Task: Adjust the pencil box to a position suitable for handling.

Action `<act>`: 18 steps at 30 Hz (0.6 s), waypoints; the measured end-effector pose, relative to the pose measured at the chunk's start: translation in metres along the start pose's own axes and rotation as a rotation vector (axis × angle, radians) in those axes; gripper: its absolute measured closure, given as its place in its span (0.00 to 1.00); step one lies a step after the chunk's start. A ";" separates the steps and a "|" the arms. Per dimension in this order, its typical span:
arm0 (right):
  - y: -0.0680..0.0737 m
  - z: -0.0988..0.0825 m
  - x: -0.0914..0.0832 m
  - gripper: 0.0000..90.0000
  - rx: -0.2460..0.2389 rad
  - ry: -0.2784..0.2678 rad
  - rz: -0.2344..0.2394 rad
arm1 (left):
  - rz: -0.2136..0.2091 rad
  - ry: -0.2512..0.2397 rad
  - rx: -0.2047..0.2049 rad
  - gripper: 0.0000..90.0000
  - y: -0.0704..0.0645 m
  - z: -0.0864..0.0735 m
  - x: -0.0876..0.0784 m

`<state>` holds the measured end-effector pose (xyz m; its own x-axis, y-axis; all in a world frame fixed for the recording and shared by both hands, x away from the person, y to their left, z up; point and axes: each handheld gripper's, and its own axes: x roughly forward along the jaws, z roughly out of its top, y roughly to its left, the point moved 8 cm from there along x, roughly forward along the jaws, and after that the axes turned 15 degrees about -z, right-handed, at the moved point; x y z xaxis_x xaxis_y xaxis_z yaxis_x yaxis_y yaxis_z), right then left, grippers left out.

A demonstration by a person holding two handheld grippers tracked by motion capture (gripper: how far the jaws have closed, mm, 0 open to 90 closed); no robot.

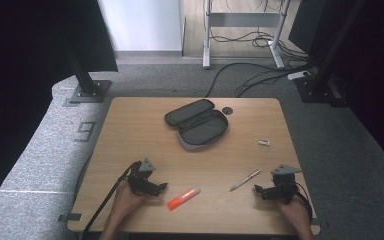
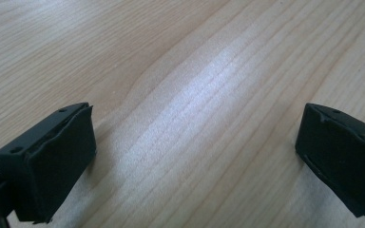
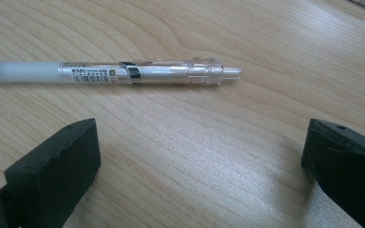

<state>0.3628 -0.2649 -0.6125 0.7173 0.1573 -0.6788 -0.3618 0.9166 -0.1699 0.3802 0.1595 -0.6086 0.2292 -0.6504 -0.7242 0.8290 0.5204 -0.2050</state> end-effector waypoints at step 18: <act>0.000 0.000 0.000 0.00 -0.002 -0.001 0.003 | 0.004 -0.002 -0.005 0.00 0.000 -0.001 -0.001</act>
<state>0.3630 -0.2649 -0.6124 0.7165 0.1604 -0.6789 -0.3652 0.9154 -0.1691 0.3796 0.1603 -0.6085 0.2338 -0.6492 -0.7238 0.8256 0.5257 -0.2049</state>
